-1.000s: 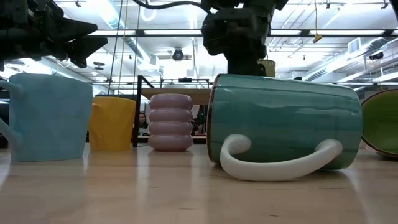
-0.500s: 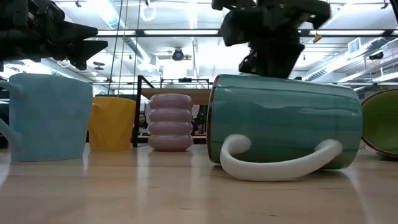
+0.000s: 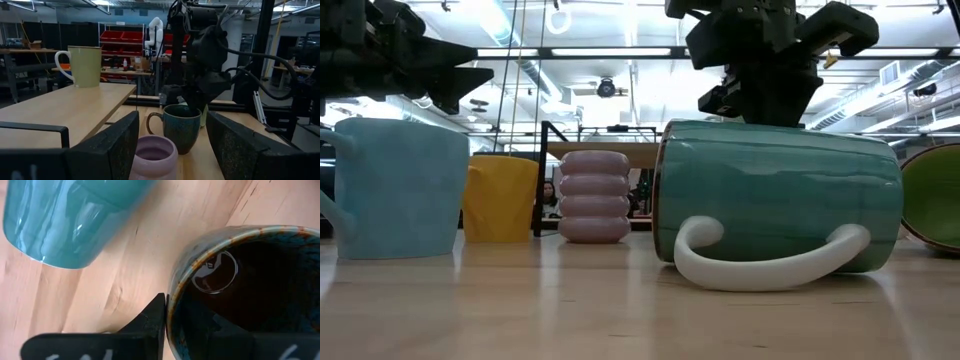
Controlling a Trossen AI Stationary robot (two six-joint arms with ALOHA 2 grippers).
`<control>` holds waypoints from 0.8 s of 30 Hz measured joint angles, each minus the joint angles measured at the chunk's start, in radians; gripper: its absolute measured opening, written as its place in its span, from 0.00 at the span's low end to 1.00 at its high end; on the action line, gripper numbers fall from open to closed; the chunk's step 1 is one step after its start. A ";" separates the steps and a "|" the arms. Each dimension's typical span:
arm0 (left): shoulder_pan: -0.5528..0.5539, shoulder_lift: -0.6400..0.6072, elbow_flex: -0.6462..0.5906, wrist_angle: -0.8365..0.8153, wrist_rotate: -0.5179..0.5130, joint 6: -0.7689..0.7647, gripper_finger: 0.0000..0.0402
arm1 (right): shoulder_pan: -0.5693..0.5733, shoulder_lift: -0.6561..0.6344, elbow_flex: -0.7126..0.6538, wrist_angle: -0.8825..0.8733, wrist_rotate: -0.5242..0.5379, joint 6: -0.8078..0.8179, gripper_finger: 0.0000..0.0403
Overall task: Place coffee mugs
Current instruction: Put the dark green mug on the shelf
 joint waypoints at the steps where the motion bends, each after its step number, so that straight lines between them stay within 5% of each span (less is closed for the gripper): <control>1: 0.000 0.000 0.000 0.000 0.000 0.000 0.59 | 0.000 0.000 0.000 0.000 0.000 0.000 0.16; 16: 0.000 0.000 0.000 0.000 0.000 0.000 0.59 | 0.000 0.004 -0.003 0.003 0.008 0.012 0.34; 24: 0.000 0.000 0.000 0.001 0.000 0.000 0.59 | 0.000 0.004 -0.003 0.003 0.007 0.116 0.36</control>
